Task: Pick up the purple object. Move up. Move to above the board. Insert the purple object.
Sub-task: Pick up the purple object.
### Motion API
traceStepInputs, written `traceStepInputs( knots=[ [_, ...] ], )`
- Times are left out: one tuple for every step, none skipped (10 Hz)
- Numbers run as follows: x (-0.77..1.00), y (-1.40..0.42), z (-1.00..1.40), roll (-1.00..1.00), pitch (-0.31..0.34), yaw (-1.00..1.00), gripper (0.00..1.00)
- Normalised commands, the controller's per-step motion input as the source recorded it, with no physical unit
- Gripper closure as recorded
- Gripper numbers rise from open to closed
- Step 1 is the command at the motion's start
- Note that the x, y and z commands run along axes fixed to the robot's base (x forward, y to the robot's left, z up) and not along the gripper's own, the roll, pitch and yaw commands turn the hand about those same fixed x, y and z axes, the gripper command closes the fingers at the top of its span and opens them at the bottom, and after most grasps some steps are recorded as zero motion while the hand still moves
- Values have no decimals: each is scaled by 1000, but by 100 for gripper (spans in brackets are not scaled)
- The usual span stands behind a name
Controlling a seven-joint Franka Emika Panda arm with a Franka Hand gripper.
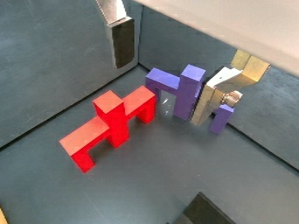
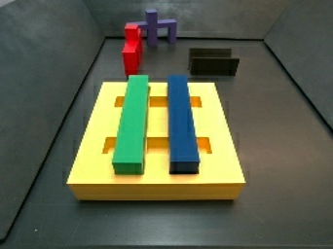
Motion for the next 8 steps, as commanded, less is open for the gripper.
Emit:
traceStepInputs(
  knots=[
    [0,0,0,-4,0,0,0],
    [-343,609,-269,-66,0,-166,0],
    [-37,886,-366,-67,0,-66,0],
    [-34,877,-371,-33,0,-106,0],
    [-34,900,-337,-37,0,-74,0],
    [-29,909,-323,-34,0,-71,0],
    [0,777,-394,0,0,-260,0],
    [0,720,-443,0,21,-326,0]
  ],
)
